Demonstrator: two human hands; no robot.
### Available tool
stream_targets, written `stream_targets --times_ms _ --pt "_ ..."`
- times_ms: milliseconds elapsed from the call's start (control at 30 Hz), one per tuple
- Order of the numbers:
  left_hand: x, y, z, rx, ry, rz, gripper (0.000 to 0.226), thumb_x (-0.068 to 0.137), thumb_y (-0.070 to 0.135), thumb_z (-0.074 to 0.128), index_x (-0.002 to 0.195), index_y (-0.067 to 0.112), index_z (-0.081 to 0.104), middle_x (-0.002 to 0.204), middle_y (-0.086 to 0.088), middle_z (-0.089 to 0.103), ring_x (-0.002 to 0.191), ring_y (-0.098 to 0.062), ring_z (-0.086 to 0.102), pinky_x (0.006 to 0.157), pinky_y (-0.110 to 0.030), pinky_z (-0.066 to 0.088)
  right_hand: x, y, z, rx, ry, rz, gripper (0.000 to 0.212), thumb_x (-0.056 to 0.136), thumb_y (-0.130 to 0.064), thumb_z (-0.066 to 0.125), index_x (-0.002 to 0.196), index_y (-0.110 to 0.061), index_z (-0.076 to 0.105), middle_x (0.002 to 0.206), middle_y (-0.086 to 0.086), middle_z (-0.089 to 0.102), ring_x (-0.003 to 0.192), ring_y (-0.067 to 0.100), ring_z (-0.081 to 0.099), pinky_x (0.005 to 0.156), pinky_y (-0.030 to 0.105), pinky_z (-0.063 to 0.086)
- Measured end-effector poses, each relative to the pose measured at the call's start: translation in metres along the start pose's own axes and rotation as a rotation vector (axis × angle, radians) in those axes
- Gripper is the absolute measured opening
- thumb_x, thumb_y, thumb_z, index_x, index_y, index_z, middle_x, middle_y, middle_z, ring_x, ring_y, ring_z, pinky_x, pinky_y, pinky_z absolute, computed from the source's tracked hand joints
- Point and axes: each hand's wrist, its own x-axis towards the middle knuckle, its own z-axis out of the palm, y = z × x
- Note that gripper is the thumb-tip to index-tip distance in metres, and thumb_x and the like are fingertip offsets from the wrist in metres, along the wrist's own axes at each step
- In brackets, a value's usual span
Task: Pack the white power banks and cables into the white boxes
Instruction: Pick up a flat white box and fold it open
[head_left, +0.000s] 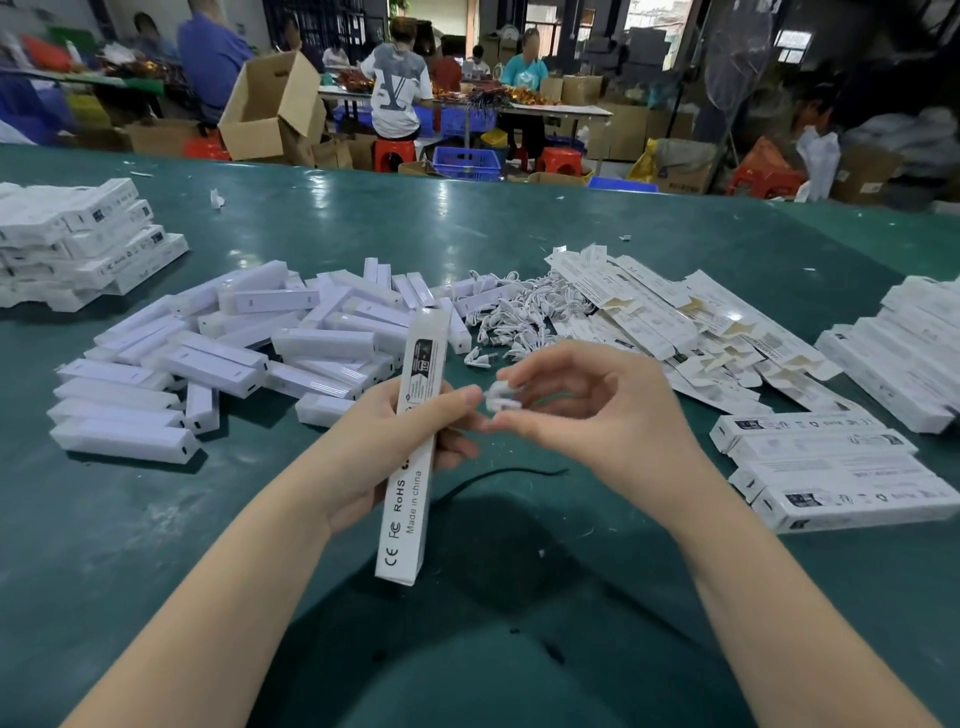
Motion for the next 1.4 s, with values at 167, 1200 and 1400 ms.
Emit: stream_targets --times_ms 167,1200,1400 --pt "0.001 -0.006 -0.002 0.393 0.388 0.354 0.017 0.081 0.027 0.076 0.079 0.029 0.058 0.067 0.013 0.069 0.053 -0.004 0.059 0.054 -0.015 0.049 0.0 -0.018 -0.014 0.174 0.263 -0.138 0.021 0.067 -0.014 0.083 0.087 -0.013 0.075 0.086 0.003 0.077 0.078 0.013 0.073 0.074 0.018 0.054" --pt "0.003 -0.017 -0.006 1.109 0.365 0.584 0.026 0.074 0.015 0.074 0.075 0.014 0.048 0.052 0.009 0.04 0.049 -0.009 0.036 0.049 -0.032 0.034 -0.011 -0.005 0.022 -0.482 0.152 -0.264 0.019 0.085 -0.009 0.063 0.101 -0.016 0.07 0.094 -0.013 0.073 0.091 0.001 0.067 0.082 0.018 0.051" --pt "0.002 -0.017 -0.004 1.126 0.339 0.589 0.025 0.073 0.014 0.075 0.076 0.015 0.049 0.054 0.008 0.042 0.054 -0.019 0.037 0.049 -0.025 0.032 -0.008 0.003 0.021 -0.516 0.074 -0.298 0.032 0.081 0.003 0.058 0.109 -0.011 0.065 0.102 -0.003 0.065 0.097 0.011 0.059 0.088 0.021 0.046"
